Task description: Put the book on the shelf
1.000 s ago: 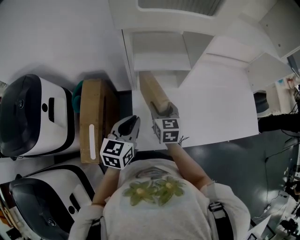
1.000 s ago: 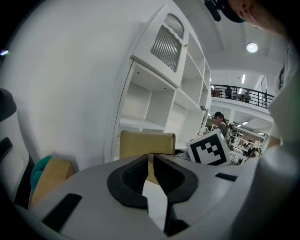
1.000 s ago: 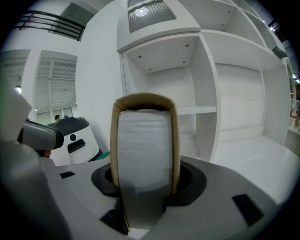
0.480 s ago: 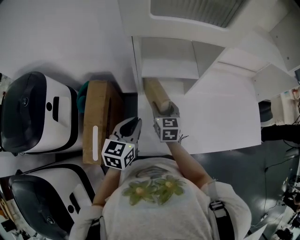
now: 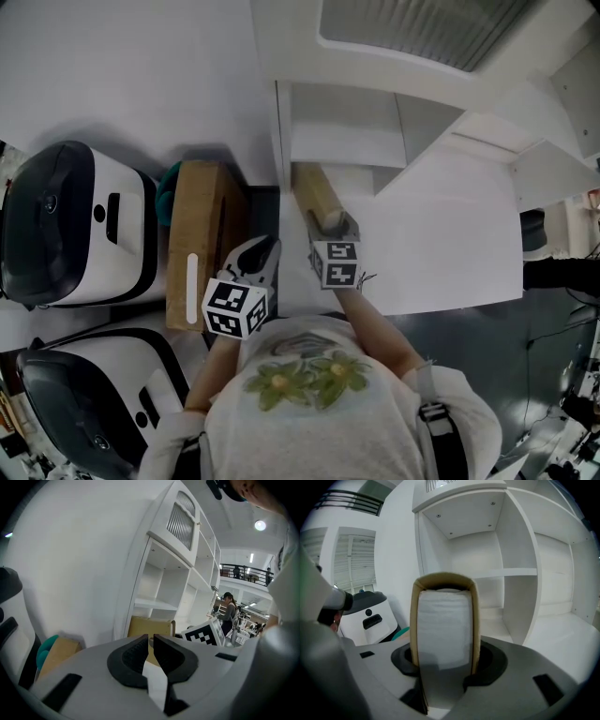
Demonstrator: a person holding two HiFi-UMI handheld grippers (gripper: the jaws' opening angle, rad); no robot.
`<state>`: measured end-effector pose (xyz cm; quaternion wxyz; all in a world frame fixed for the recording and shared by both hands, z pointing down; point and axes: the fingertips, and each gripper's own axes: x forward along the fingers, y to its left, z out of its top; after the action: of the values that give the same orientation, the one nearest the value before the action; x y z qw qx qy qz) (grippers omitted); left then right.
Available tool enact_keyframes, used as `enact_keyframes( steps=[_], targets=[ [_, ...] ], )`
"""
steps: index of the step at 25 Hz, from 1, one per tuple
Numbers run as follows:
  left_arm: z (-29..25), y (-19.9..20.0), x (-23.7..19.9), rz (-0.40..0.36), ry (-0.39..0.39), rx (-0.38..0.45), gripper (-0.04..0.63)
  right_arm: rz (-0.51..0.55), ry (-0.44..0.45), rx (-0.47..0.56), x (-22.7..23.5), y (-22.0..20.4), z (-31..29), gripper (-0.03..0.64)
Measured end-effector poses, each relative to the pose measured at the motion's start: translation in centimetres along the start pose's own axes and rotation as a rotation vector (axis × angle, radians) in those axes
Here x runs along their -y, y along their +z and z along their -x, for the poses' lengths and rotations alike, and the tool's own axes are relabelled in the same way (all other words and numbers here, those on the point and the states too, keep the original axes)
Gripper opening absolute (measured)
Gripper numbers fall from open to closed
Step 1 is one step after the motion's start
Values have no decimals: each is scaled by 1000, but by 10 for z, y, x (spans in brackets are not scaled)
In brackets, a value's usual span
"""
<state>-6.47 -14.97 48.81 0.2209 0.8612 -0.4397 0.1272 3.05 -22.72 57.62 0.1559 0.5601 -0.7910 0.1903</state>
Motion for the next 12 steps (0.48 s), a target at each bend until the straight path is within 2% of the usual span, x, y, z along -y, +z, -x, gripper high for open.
enact_keyframes(
  steps=[12],
  targets=[
    [-12, 0, 5, -5, -30, -13, 57, 51, 104, -57, -19, -14, -12, 262]
  ],
)
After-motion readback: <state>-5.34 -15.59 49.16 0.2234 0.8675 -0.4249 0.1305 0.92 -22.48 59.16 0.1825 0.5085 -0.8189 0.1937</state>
